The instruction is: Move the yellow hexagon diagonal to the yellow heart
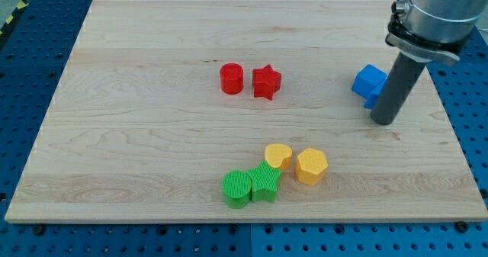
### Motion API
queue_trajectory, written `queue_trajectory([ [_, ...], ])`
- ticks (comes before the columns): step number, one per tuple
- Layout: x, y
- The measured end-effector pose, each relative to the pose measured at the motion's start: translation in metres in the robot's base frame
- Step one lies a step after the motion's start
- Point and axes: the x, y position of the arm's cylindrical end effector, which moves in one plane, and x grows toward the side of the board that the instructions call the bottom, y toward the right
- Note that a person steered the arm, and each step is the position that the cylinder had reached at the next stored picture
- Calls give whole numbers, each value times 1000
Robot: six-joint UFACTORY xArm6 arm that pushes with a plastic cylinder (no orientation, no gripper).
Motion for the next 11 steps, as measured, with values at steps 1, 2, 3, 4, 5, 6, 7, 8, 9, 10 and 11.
queue_trajectory([
  [1, 54, 0],
  [2, 93, -5],
  [3, 110, -37],
  [4, 129, -74],
  [5, 125, -106],
  [6, 115, -138],
  [7, 115, -145],
  [8, 115, -138],
  [9, 115, -120],
  [10, 110, -118],
  [11, 90, -118],
])
